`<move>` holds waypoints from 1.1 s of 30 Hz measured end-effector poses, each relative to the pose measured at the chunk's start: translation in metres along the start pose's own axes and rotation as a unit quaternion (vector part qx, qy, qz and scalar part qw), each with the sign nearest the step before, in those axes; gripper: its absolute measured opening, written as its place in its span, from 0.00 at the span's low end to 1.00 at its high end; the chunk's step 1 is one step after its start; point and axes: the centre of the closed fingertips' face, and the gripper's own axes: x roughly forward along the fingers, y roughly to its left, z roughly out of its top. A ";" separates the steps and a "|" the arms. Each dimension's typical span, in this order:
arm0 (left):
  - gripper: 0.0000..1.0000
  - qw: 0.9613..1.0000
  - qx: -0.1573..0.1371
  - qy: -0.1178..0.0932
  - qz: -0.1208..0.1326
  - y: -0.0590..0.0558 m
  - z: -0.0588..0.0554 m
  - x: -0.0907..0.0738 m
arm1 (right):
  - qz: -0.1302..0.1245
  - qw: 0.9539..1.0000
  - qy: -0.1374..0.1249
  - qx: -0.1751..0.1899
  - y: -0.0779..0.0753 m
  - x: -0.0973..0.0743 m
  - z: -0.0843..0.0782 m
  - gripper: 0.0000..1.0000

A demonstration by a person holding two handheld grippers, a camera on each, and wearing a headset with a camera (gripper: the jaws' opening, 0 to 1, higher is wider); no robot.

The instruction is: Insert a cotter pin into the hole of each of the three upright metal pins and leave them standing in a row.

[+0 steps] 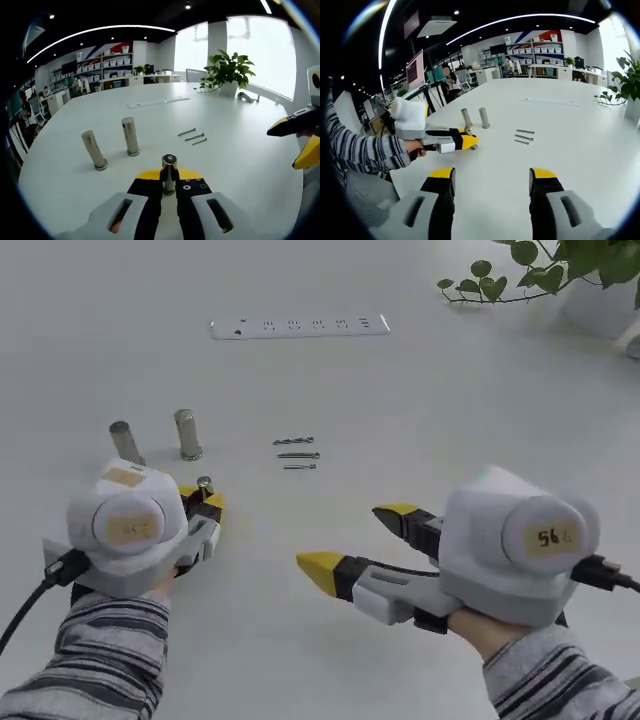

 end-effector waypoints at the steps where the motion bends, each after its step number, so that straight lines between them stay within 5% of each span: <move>1: 0.06 1.000 -0.002 -0.001 0.001 -0.001 0.000 0.000 | 0.000 1.000 0.000 -0.001 -0.001 0.000 0.000 0.56; 15: 0.07 1.000 -0.026 0.011 0.013 0.000 -0.005 0.005 | -0.002 1.000 0.008 -0.001 -0.006 0.001 -0.004 0.53; 24: 0.33 1.000 -0.027 0.008 -0.007 -0.004 -0.001 -0.001 | 0.014 0.999 0.039 -0.022 -0.019 0.002 0.001 0.39; 33: 0.49 1.000 0.001 0.017 -0.025 -0.008 -0.002 -0.025 | 0.059 0.992 0.079 -0.075 -0.030 0.020 0.016 0.38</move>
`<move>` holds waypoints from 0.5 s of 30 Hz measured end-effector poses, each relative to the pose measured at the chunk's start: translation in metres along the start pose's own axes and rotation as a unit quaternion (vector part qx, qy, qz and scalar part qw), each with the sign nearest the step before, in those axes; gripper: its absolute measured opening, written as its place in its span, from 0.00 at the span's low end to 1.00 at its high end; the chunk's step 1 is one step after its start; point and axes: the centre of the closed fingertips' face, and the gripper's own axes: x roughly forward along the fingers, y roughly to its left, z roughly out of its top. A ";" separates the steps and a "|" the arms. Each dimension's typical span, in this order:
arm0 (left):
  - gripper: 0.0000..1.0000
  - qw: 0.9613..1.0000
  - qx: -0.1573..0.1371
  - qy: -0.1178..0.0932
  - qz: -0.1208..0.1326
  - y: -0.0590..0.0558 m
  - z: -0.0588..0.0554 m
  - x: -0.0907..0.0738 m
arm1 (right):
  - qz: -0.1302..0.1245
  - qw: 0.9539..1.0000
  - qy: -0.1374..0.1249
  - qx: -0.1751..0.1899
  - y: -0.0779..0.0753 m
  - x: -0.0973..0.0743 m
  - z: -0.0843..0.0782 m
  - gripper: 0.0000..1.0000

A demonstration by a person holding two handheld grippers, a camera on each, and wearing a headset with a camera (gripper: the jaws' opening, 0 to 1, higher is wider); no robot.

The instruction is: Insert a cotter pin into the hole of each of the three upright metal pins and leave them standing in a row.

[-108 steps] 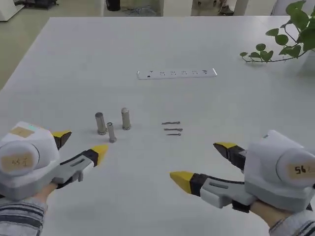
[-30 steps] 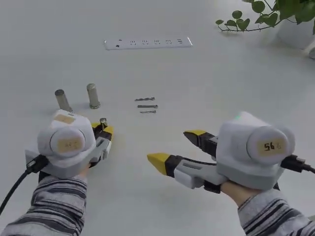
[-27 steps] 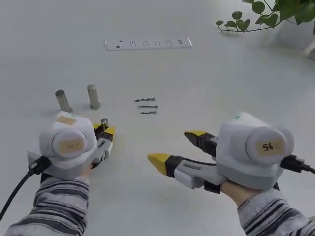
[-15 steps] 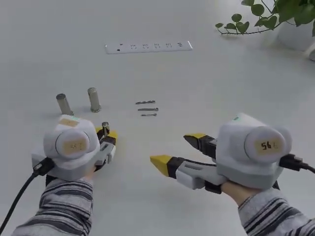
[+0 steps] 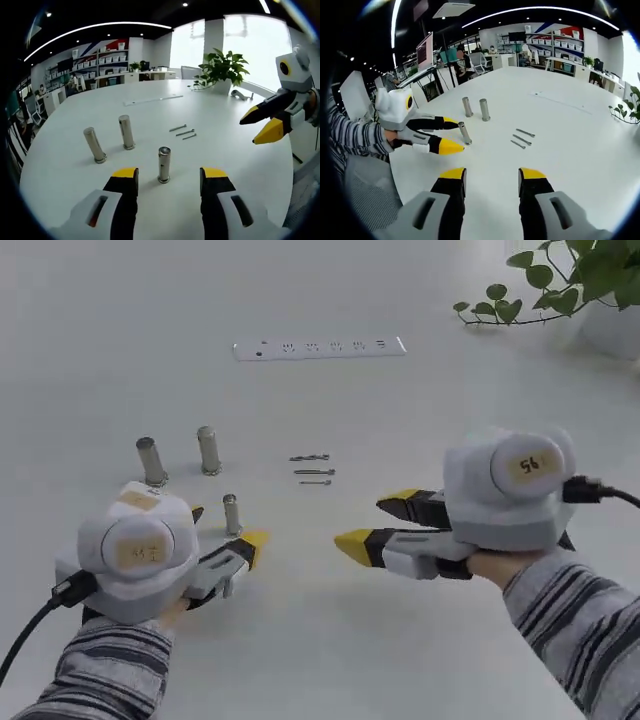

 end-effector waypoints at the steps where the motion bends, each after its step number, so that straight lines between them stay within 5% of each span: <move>1: 0.51 1.000 -0.007 -0.007 -0.003 0.001 0.002 -0.002 | 0.006 1.000 0.007 -0.010 -0.001 0.002 0.002 0.38; 8: 0.67 0.999 -0.021 -0.034 -0.017 -0.005 0.017 -0.012 | 0.039 0.996 0.046 -0.067 -0.011 0.018 0.015 0.33; 15: 0.77 0.999 -0.019 -0.027 -0.015 -0.003 0.017 -0.021 | 0.060 0.988 0.082 -0.114 -0.023 0.037 0.023 0.25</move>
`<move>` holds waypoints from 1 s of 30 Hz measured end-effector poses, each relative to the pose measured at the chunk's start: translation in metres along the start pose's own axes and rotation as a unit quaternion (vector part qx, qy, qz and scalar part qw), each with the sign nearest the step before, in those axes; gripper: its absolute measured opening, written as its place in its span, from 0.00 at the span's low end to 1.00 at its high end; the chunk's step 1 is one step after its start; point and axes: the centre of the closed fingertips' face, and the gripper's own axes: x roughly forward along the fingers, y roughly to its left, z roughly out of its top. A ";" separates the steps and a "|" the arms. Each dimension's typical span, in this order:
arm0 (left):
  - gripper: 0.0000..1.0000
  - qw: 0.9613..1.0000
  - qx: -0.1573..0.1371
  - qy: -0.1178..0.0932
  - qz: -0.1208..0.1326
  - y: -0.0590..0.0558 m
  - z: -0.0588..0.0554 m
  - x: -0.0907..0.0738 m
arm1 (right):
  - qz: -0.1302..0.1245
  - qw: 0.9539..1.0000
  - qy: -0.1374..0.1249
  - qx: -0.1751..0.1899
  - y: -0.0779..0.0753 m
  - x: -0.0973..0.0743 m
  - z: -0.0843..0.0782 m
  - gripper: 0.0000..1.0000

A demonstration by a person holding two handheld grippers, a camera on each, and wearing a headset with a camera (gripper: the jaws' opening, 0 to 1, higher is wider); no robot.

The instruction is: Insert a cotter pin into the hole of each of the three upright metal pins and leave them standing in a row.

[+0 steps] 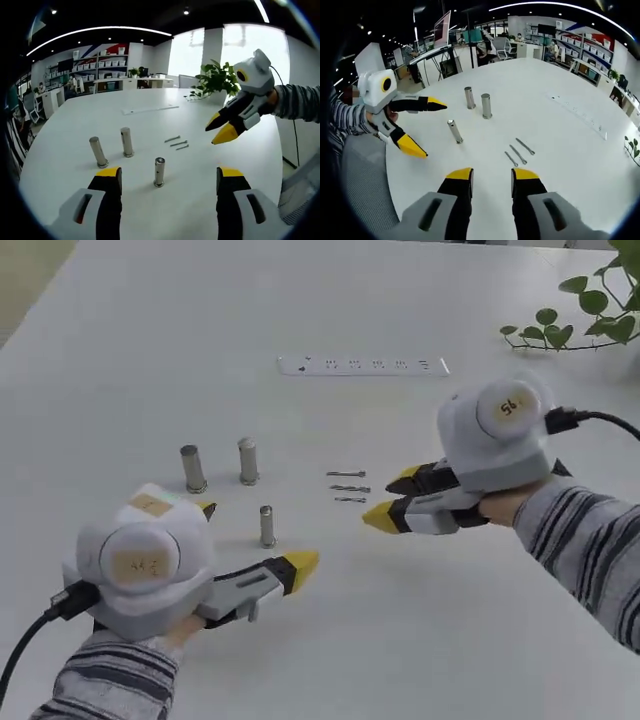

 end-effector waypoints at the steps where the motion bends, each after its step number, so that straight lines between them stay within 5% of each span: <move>1: 0.78 1.000 0.001 0.001 -0.001 0.000 -0.001 -0.001 | -0.001 1.000 0.004 -0.006 -0.003 0.003 0.001 0.24; 12: 0.76 1.000 0.000 0.008 0.002 0.005 -0.003 -0.012 | 0.018 0.994 0.074 -0.082 -0.019 0.035 -0.008 0.14; 20: 0.71 1.000 -0.008 -0.002 0.004 0.007 -0.001 -0.016 | 0.032 0.989 0.103 -0.103 -0.024 0.053 -0.012 0.12; 27: 0.69 1.000 -0.006 0.003 0.010 0.009 -0.003 -0.017 | 0.037 0.979 0.139 -0.144 -0.036 0.065 -0.025 0.09; 30: 0.69 1.000 -0.002 0.005 0.009 0.008 -0.004 -0.019 | 0.044 0.979 0.141 -0.137 -0.043 0.066 -0.022 0.07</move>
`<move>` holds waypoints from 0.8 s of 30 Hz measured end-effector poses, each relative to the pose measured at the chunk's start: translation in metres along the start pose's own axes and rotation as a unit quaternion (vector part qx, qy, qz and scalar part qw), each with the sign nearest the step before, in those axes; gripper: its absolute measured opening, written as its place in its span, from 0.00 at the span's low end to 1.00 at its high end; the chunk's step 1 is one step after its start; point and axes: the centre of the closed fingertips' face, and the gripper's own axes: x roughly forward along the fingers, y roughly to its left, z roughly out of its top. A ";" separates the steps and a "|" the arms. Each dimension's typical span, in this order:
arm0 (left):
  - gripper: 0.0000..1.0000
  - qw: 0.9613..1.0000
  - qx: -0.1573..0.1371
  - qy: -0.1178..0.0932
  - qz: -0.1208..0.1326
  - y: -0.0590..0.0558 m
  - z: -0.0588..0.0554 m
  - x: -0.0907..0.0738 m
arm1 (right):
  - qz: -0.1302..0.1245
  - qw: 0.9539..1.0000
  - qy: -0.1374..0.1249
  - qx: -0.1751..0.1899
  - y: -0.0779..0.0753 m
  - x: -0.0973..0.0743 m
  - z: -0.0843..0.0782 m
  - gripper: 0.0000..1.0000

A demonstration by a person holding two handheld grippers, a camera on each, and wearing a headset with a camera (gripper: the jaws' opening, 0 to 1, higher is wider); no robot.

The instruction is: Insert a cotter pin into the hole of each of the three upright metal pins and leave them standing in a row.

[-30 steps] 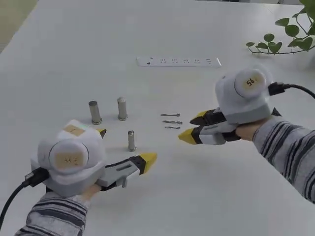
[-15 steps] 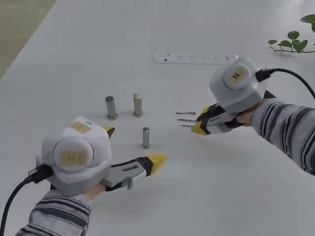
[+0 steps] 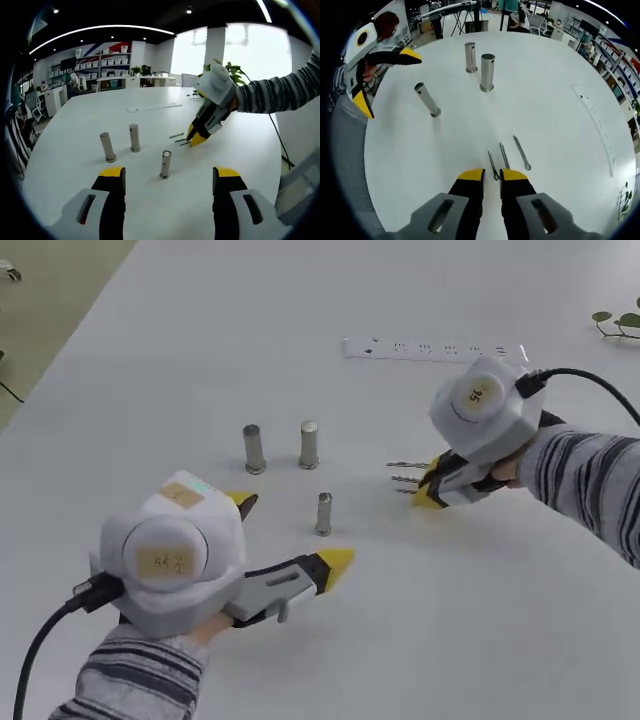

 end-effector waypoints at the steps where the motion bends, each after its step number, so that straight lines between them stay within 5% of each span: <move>1: 0.69 1.000 0.002 0.000 0.000 0.000 0.000 0.000 | 0.003 1.000 -0.003 0.006 -0.001 0.000 0.001 0.07; 17: 0.63 1.000 0.009 0.016 0.009 0.000 -0.007 -0.009 | 0.017 0.999 0.007 -0.028 -0.006 0.002 -0.001 0.00; 24: 0.58 1.000 0.012 0.014 0.008 0.002 -0.005 -0.012 | -0.004 0.998 -0.041 -0.053 0.012 -0.012 0.011 0.00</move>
